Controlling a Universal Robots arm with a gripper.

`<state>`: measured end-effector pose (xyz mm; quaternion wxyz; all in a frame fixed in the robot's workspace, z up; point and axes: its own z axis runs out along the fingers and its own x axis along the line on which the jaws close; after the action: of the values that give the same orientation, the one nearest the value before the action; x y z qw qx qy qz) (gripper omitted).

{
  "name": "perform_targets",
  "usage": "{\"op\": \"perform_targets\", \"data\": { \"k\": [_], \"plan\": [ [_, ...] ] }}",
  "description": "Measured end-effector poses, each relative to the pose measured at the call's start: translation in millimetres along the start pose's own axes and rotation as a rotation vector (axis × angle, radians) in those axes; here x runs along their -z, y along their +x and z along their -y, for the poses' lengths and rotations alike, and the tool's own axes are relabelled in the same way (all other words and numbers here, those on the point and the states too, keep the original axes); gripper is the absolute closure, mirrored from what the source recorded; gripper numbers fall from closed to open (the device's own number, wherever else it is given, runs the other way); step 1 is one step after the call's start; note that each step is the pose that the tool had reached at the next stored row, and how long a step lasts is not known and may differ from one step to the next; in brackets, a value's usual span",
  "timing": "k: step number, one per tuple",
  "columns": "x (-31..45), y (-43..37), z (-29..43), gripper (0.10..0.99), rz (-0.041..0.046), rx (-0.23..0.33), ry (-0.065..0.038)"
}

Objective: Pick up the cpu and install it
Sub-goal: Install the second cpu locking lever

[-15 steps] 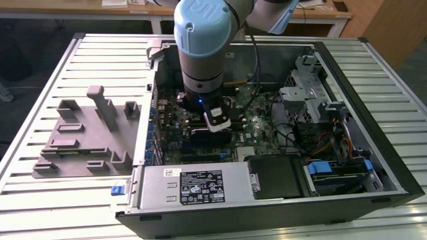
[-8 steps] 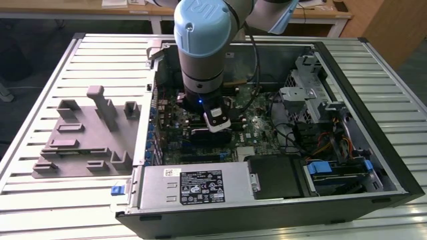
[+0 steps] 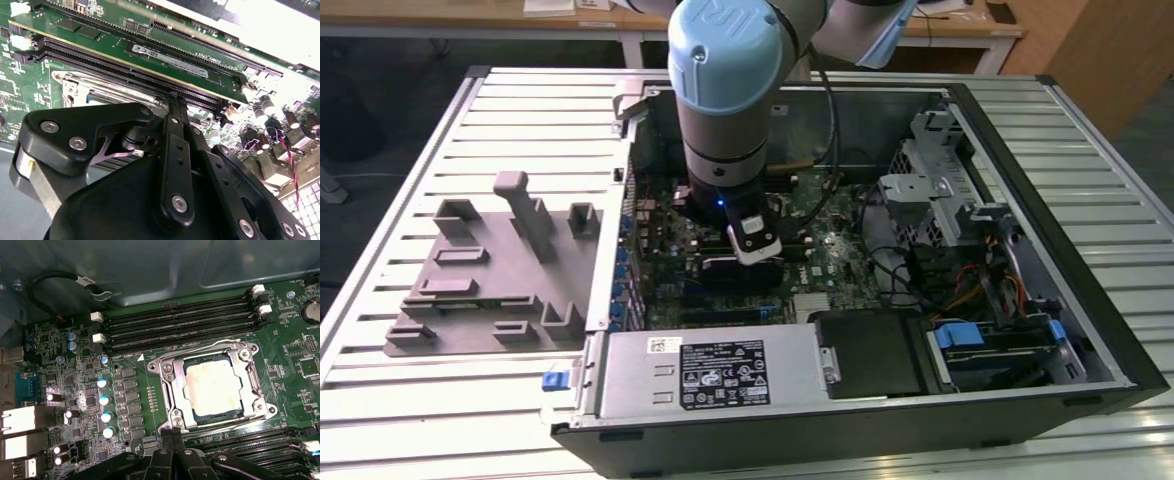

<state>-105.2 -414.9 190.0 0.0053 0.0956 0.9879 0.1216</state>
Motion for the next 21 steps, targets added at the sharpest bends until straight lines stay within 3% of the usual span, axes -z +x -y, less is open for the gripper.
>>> {"op": "perform_targets", "data": {
  "k": [5,11,13,18,21],
  "plan": [
    [0.9,0.0,-0.3,0.98,0.0002,0.0,-0.001],
    [8.5,0.1,-2.2,0.98,-0.0011,0.0,-0.006],
    [9.1,0.1,-2.3,0.98,-0.0026,0.0,-0.014],
    [9.0,0.2,-2.3,0.98,-0.0088,-0.002,-0.047],
    [8.4,0.2,-2.2,0.98,-0.0092,-0.002,-0.049]
  ]
}}
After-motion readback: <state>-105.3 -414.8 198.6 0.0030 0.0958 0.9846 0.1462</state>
